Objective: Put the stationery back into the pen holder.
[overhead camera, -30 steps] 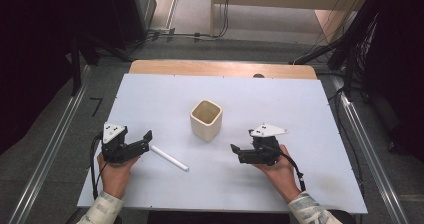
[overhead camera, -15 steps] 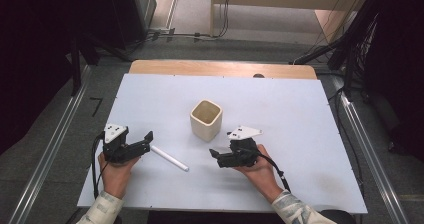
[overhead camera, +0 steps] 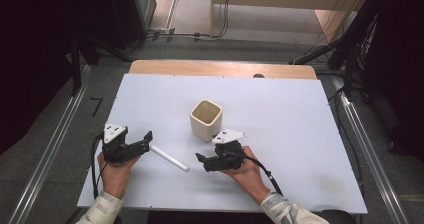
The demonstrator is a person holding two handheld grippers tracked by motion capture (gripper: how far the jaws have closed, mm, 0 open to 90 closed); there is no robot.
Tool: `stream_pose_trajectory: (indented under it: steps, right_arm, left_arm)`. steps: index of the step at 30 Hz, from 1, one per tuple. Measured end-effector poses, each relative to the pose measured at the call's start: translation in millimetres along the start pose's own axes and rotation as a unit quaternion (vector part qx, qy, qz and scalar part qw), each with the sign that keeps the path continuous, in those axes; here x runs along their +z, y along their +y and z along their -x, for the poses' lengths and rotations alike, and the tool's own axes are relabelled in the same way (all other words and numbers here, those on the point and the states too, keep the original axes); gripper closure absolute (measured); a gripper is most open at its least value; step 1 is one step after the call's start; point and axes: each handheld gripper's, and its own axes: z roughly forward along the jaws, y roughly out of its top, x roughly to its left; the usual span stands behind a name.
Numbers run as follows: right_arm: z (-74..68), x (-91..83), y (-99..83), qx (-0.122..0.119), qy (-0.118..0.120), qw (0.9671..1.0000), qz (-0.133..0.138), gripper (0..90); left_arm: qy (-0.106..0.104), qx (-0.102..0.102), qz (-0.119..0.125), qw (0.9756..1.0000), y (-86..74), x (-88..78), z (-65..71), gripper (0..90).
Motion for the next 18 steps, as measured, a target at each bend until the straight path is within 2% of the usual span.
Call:
stream_pose_trajectory:
  steps: [18]
  right_arm:
    - [-30.1,33.6,7.0,-0.03,0.027,0.999,-0.016,16.9]
  left_arm:
    - [-0.003,0.0,-0.003,1.0,-1.0,1.9,-0.6,12.4]
